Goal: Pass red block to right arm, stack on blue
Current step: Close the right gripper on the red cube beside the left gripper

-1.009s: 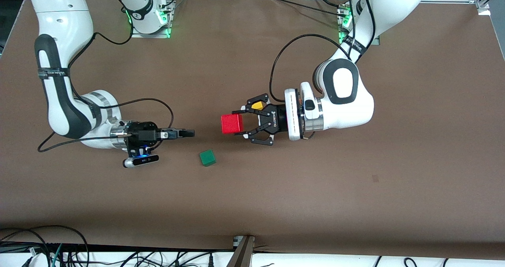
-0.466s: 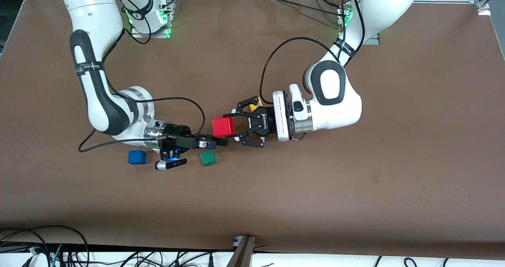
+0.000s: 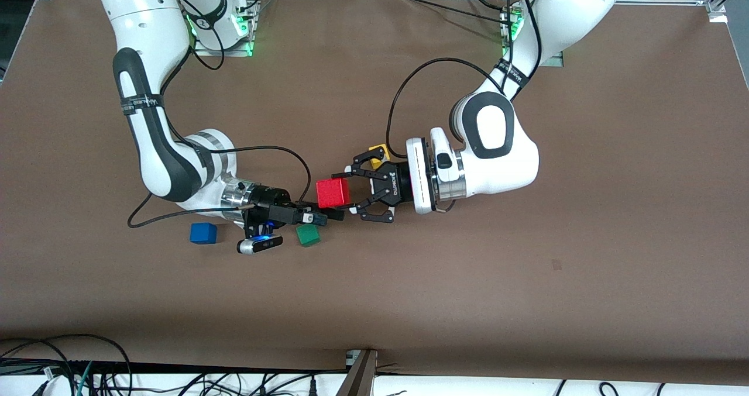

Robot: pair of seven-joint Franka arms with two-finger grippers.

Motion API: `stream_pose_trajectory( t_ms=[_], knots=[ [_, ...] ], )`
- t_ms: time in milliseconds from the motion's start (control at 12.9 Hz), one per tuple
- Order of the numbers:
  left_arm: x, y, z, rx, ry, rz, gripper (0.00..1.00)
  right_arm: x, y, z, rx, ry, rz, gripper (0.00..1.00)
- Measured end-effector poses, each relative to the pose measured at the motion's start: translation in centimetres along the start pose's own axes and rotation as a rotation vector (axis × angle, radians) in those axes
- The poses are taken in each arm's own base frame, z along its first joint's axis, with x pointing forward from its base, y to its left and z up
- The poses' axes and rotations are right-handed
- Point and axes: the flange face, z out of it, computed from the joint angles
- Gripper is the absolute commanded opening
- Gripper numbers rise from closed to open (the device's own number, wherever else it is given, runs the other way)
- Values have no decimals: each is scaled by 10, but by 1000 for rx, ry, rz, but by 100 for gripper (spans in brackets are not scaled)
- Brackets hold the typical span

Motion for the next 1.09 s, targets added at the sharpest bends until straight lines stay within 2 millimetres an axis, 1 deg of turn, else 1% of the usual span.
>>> stream_pose_trajectory(
  t_ms=[155, 466, 621, 776, 932, 1087],
  knots=[
    [0, -3, -2, 7, 1, 2, 0, -2, -2, 4, 3, -2, -3, 100],
    [-1, -13, -9, 25, -2, 6, 0, 1, -4, 0, 2, 6, -9, 100],
    [-1, -15, -11, 31, -2, 8, 0, 2, -5, 0, 2, 7, -9, 98],
    [0, -16, -12, 31, -2, 8, 0, 2, -5, 0, 2, 7, -9, 86],
    [0, -16, -12, 31, -2, 9, 0, 2, -5, 0, 2, 7, -9, 77],
    [0, -16, -12, 32, -2, 9, 0, 2, -5, 0, 2, 7, -10, 72]
  ],
)
